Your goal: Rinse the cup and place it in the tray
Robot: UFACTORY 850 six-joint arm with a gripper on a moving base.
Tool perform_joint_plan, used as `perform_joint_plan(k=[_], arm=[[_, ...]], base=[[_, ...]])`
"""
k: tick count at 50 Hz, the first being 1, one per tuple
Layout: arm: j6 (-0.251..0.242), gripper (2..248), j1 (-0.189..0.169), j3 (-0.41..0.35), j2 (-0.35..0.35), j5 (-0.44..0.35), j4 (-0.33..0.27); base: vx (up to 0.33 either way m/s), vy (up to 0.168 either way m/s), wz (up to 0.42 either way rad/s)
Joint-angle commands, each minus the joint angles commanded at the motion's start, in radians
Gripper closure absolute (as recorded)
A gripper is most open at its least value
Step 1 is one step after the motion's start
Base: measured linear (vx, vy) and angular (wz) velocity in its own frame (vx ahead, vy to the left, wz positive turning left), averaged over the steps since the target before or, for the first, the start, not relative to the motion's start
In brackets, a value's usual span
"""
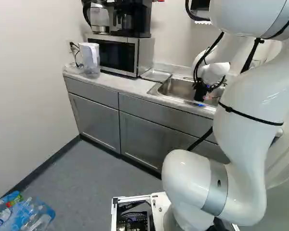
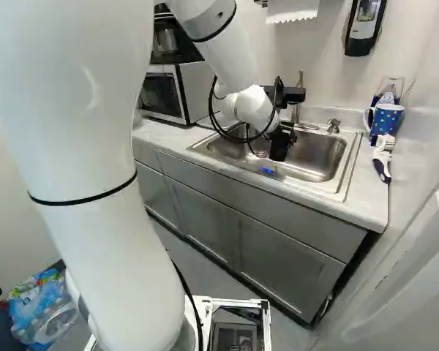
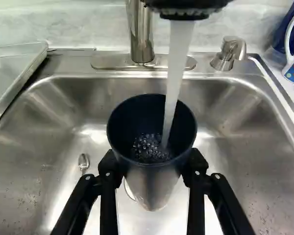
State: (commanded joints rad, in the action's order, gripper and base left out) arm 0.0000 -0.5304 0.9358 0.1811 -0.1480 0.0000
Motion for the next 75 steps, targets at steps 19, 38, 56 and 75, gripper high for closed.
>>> perform_joint_plan(k=[19, 38, 56, 75], arm=[[0.000, 124, 0.000, 0.000, 0.000, 0.000, 0.000], [0.000, 124, 0.000, 0.000, 0.000, 0.000, 0.000], [0.000, 124, 0.000, 0.000, 0.000, 0.000, 0.000], [0.000, 124, 0.000, 0.000, 0.000, 0.000, 0.000]], base=[[0.000, 0.000, 0.000], [0.000, 0.000, 0.000], [0.000, 0.000, 0.000], [0.000, 0.000, 0.000]])
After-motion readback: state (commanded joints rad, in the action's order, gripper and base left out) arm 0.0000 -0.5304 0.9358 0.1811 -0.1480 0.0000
